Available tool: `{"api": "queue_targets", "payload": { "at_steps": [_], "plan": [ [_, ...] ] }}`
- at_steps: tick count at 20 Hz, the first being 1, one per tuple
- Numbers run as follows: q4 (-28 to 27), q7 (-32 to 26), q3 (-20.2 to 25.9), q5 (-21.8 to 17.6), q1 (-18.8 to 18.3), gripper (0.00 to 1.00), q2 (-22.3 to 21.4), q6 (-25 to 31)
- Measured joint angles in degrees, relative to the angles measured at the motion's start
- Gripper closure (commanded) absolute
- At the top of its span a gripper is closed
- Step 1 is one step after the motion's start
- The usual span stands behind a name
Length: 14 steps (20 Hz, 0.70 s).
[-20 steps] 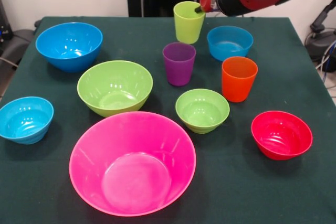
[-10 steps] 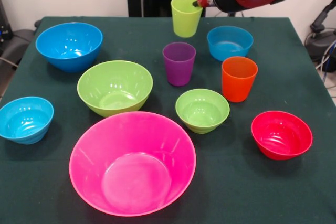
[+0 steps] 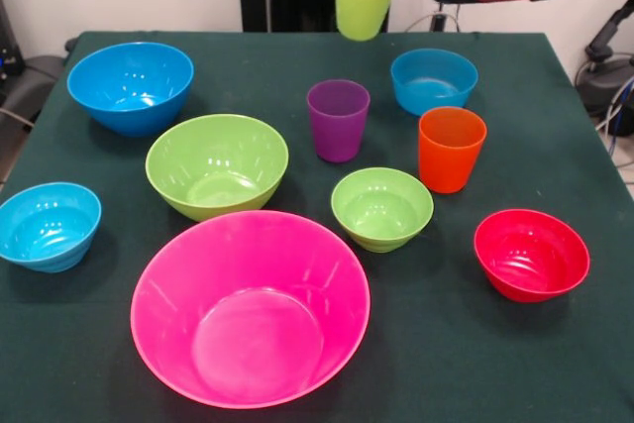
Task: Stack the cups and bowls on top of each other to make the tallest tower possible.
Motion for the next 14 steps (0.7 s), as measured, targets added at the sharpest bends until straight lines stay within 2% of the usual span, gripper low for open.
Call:
{"api": "queue_targets", "payload": {
  "at_steps": [5, 14],
  "plan": [
    [-3.19, 0.00, 1.40, 0.00, 0.01, 1.00, -0.01, 3.37],
    [-5.32, 0.00, 3.54, -0.01, -0.69, 1.00, -0.22, 3.30]
  ]
}}
